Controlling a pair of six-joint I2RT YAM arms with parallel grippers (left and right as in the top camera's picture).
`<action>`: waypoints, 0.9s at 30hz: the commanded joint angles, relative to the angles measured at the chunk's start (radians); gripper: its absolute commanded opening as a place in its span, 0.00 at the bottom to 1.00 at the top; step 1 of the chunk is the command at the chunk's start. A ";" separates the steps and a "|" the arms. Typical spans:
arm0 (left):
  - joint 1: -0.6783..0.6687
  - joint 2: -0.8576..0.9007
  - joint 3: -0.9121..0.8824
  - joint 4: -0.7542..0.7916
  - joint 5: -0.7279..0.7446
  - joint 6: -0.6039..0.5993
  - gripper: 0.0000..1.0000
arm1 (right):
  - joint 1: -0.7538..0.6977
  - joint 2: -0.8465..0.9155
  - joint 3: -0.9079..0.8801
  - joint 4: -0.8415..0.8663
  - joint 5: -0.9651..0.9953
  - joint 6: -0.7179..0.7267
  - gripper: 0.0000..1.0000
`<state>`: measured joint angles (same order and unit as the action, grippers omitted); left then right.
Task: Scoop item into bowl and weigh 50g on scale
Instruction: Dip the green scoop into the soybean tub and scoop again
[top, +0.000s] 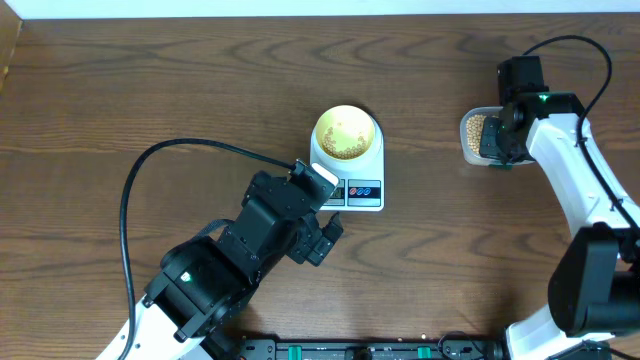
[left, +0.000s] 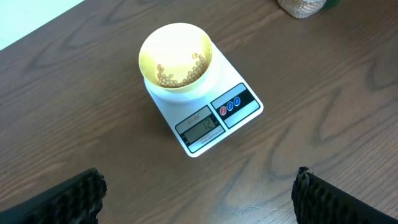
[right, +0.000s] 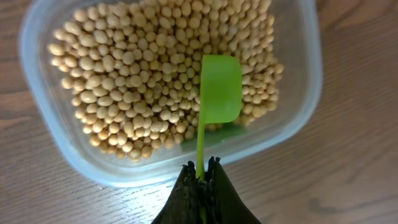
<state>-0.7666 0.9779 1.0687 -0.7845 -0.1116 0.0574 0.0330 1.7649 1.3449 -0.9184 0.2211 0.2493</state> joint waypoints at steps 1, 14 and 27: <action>0.004 -0.005 0.030 0.001 -0.013 0.014 0.98 | -0.035 0.038 -0.010 -0.001 -0.129 -0.007 0.01; 0.004 -0.005 0.030 0.001 -0.013 0.014 0.98 | -0.200 0.042 0.014 -0.029 -0.574 -0.122 0.01; 0.004 -0.005 0.030 0.001 -0.013 0.014 0.98 | -0.392 0.045 0.014 -0.039 -0.808 -0.188 0.01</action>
<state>-0.7666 0.9779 1.0683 -0.7845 -0.1116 0.0574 -0.3271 1.7931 1.3457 -0.9539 -0.5072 0.0937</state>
